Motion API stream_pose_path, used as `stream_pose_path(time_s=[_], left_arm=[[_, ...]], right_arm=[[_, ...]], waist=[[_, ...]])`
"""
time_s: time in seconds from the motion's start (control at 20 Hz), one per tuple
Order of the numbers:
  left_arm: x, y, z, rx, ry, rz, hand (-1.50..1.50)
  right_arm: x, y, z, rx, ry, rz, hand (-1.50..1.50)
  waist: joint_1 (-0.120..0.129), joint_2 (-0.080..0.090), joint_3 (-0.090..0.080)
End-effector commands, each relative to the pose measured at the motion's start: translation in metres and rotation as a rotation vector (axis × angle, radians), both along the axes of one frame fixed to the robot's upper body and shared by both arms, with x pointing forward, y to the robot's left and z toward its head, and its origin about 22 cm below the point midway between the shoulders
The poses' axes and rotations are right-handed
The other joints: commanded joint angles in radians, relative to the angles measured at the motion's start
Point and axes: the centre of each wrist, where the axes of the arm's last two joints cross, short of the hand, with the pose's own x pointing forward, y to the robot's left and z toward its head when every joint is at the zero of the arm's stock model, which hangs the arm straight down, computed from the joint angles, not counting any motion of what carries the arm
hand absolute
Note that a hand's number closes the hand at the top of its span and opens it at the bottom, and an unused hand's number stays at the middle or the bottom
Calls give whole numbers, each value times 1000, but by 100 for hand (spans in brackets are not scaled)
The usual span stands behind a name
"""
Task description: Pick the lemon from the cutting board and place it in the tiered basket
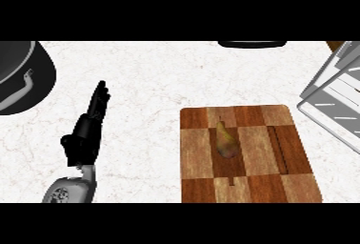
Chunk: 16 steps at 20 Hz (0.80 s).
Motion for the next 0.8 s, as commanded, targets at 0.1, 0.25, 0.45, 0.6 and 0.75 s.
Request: stream_pose_path(time_s=[0.1, 0.25, 0.45, 0.6, 0.75], left_arm=[[5, -22, 1, -2, -4, -11, 0], [5, -7, -3, 7, 10, -15, 0], [10, -15, -7, -4, -17, -24, 0], [7, -14, -4, 0, 17, -57, 0], [-2, -32, -16, 6, -7, -53, 0]], right_arm=[[-9, -10, 44, 151, 54, 79, 150], [1, -4, 45, 309, 121, 74, 150], [20, 14, 46, 321, 154, 79, 150], [31, 23, 63, 317, 108, 61, 150], [42, 33, 72, 328, 93, 32, 150]], waist=[[6, 3, 1], [22, 7, 0], [24, 8, 0], [43, 10, 1], [45, 10, 1]])
